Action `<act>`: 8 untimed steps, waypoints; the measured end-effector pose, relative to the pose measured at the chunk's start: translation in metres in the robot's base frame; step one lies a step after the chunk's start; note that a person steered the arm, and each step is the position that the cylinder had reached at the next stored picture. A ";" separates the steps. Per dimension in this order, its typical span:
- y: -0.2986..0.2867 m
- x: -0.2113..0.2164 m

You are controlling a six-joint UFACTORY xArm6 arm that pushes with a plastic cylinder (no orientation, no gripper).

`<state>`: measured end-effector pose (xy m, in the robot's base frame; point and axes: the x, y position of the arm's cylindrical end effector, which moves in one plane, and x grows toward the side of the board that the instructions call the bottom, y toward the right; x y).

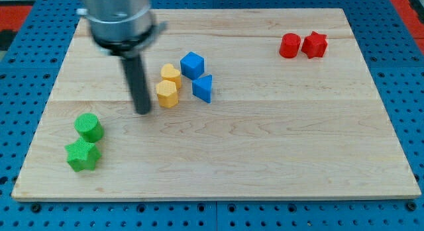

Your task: Push the green circle towards the bottom of the blue triangle

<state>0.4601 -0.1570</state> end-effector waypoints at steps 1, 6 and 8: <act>-0.087 -0.014; -0.006 0.037; 0.017 0.077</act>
<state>0.5366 -0.1398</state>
